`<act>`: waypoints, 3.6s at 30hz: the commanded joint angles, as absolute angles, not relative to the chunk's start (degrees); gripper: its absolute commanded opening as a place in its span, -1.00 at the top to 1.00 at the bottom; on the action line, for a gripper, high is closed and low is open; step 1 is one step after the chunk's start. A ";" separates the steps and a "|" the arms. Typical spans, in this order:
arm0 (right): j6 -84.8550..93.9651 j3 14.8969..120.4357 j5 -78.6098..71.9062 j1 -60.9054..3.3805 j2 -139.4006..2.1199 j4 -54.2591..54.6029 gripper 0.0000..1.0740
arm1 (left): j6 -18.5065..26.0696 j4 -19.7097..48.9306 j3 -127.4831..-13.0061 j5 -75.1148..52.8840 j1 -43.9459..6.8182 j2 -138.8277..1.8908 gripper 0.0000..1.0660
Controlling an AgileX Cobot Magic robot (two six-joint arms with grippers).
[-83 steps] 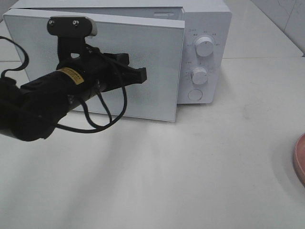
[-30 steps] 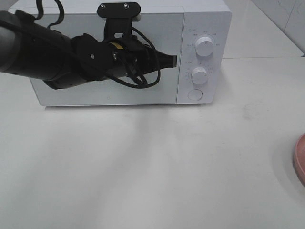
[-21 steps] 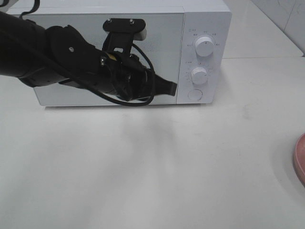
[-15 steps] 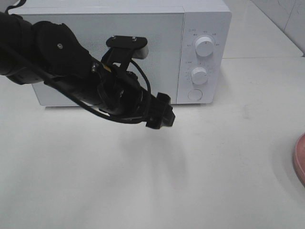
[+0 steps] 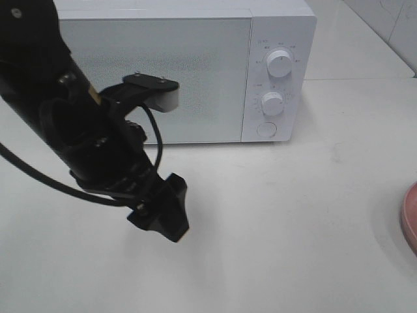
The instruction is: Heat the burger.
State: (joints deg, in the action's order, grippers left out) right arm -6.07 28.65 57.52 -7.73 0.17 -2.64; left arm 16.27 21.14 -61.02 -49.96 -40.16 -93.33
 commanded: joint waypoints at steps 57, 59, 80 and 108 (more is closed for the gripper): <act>-5.67 28.53 57.18 -7.33 1.89 -2.75 -0.40 | 3.67 5.04 -29.79 -61.48 2.58 -16.21 -0.86; -5.67 28.53 57.18 -7.33 1.89 -2.75 -0.40 | 3.67 5.04 -29.79 -61.48 2.58 -12.61 -0.86; -5.67 28.53 57.18 -7.33 1.72 -2.75 -0.40 | 3.67 5.21 -29.68 -61.42 2.58 1.43 -0.86; -5.67 28.53 57.18 -7.33 1.72 -2.75 -0.40 | 3.67 5.21 -29.68 -61.42 2.58 1.43 -0.84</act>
